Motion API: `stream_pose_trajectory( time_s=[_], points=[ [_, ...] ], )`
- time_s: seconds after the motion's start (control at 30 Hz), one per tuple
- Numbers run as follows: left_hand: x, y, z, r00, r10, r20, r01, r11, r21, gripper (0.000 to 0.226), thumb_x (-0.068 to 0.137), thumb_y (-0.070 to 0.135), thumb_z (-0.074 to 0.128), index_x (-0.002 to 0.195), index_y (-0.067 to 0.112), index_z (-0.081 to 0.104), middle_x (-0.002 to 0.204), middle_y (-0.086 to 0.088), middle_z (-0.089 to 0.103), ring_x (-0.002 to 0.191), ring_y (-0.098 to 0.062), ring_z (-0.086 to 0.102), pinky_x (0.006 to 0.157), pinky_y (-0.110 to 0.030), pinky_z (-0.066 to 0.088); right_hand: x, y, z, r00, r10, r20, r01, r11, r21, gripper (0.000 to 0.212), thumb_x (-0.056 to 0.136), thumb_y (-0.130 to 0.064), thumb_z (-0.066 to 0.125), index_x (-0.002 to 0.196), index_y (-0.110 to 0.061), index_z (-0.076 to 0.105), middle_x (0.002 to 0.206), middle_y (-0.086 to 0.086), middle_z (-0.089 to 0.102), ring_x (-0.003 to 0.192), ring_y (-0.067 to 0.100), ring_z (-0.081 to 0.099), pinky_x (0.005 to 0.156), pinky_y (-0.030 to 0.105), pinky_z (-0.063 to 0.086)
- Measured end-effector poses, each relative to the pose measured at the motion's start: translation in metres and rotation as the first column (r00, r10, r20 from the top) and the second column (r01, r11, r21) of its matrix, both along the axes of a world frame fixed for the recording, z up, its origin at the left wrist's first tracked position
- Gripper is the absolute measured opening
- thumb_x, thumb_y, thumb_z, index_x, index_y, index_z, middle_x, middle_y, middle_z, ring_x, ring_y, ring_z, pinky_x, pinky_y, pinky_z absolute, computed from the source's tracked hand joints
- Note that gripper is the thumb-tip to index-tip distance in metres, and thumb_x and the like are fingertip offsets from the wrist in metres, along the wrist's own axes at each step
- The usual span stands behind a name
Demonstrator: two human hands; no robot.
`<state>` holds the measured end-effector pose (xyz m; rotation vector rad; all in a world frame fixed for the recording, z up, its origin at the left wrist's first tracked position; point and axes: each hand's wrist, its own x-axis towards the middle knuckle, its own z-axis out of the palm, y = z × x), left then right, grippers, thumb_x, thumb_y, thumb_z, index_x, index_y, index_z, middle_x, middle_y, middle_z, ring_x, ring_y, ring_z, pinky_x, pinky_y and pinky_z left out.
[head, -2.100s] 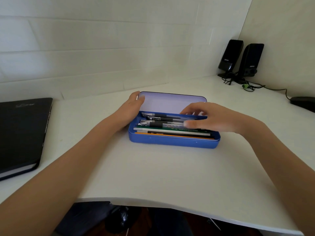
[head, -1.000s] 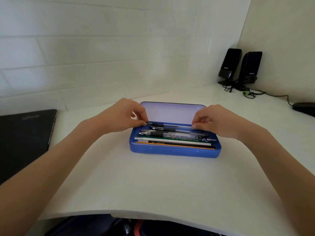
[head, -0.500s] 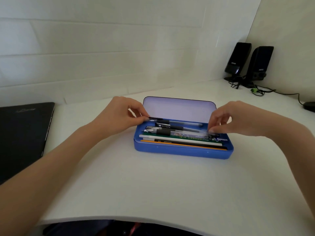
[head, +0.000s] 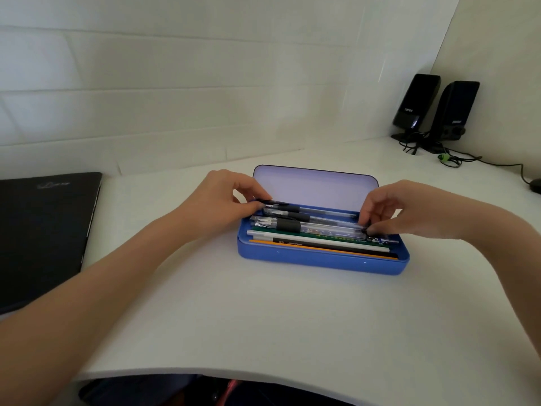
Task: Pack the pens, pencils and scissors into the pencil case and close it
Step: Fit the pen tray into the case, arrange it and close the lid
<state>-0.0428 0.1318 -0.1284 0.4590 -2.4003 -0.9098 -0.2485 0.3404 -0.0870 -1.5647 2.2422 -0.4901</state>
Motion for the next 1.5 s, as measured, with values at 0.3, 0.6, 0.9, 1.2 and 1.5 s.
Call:
stream_pose_trajectory(
  time_s=[0.3, 0.6, 0.9, 1.2, 1.5],
  points=[
    [0.004, -0.001, 0.005, 0.999, -0.006, 0.050, 0.005, 1.000, 0.028, 0.022, 0.084, 0.003, 0.062, 0.092, 0.018, 0.075, 0.091, 0.008, 0.073, 0.074, 0.005, 0.062, 0.082, -0.033, 0.055, 0.002, -0.005, -0.006, 0.990, 0.022, -0.139, -0.038, 0.993, -0.114, 0.005, 0.084, -0.018, 0.069, 0.083, -0.023, 0.071, 0.074, -0.010, 0.070, 0.067, -0.004, 0.060, 0.063, 0.005, 0.043],
    [0.006, 0.002, 0.010, 0.993, -0.090, 0.073, 0.079, 0.988, 0.135, 0.019, 0.076, 0.017, 0.075, 0.090, 0.030, 0.075, 0.095, 0.011, 0.074, 0.086, -0.021, 0.070, 0.084, -0.028, 0.055, 0.002, -0.006, -0.010, 0.980, 0.003, -0.200, -0.015, 0.998, -0.057, 0.010, 0.087, -0.031, 0.063, 0.081, -0.022, 0.063, 0.070, -0.008, 0.064, 0.063, 0.007, 0.056, 0.059, 0.018, 0.043],
    [0.006, -0.001, 0.009, 0.998, -0.033, 0.044, 0.027, 0.991, 0.131, 0.016, 0.076, 0.011, 0.075, 0.087, 0.022, 0.077, 0.087, 0.022, 0.073, 0.079, -0.008, 0.070, 0.080, -0.019, 0.052, 0.003, -0.003, -0.003, 0.989, -0.006, -0.144, -0.003, 0.998, -0.064, 0.012, 0.080, -0.031, 0.070, 0.077, -0.019, 0.068, 0.071, 0.000, 0.070, 0.064, 0.015, 0.060, 0.059, 0.018, 0.043],
    [0.004, 0.003, 0.010, 0.999, -0.022, 0.033, 0.019, 0.994, 0.106, 0.014, 0.077, 0.010, 0.074, 0.088, 0.019, 0.077, 0.085, 0.026, 0.070, 0.064, 0.011, 0.063, 0.072, -0.014, 0.049, 0.010, -0.003, -0.001, 0.998, 0.034, -0.052, -0.038, 0.997, -0.072, 0.010, 0.079, -0.036, 0.069, 0.073, -0.029, 0.071, 0.069, -0.011, 0.070, 0.059, -0.001, 0.058, 0.058, 0.010, 0.042],
    [0.005, -0.003, 0.008, 0.998, -0.037, 0.048, 0.032, 0.993, 0.115, 0.014, 0.076, 0.014, 0.075, 0.085, 0.025, 0.077, 0.087, 0.018, 0.074, 0.084, 0.003, 0.067, 0.088, -0.027, 0.053, 0.014, -0.003, -0.001, 0.995, 0.000, -0.102, -0.009, 0.996, -0.084, 0.008, 0.078, -0.022, 0.071, 0.071, -0.022, 0.067, 0.062, -0.010, 0.069, 0.053, 0.001, 0.057, 0.056, 0.014, 0.044]
  ],
)
